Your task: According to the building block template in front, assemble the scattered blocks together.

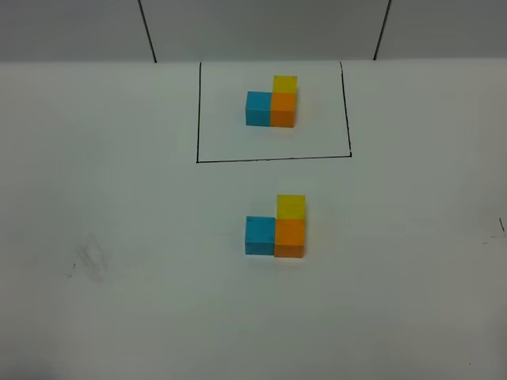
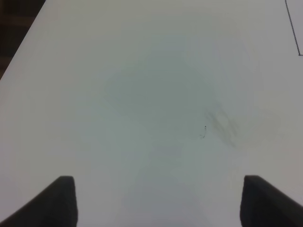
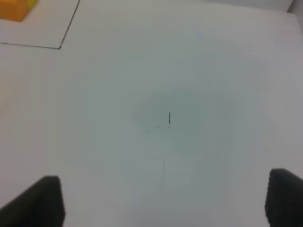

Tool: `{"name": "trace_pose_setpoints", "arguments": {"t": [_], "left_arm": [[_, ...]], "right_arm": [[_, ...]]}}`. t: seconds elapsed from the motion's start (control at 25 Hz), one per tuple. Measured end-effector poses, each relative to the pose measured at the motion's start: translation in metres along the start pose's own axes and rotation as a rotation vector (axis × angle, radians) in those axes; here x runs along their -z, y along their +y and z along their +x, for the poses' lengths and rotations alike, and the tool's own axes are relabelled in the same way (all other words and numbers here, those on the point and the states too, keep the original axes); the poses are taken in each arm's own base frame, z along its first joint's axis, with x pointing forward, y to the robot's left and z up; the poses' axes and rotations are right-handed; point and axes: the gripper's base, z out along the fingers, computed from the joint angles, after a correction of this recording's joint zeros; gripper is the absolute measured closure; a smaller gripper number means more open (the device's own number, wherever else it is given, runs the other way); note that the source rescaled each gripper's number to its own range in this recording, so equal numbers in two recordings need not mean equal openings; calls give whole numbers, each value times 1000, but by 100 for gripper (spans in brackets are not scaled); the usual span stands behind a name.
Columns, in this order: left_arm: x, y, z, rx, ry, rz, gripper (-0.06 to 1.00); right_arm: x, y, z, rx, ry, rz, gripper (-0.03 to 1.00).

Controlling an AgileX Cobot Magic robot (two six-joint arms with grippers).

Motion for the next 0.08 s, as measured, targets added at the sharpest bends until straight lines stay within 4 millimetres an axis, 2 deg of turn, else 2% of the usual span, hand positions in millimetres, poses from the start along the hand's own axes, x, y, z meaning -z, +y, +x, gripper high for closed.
{"name": "trace_pose_setpoints", "arguments": {"t": [0.08], "left_arm": [[0, 0, 0, 0, 0, 0, 35]], "right_arm": [[0, 0, 0, -1, 0, 0, 18]]}}
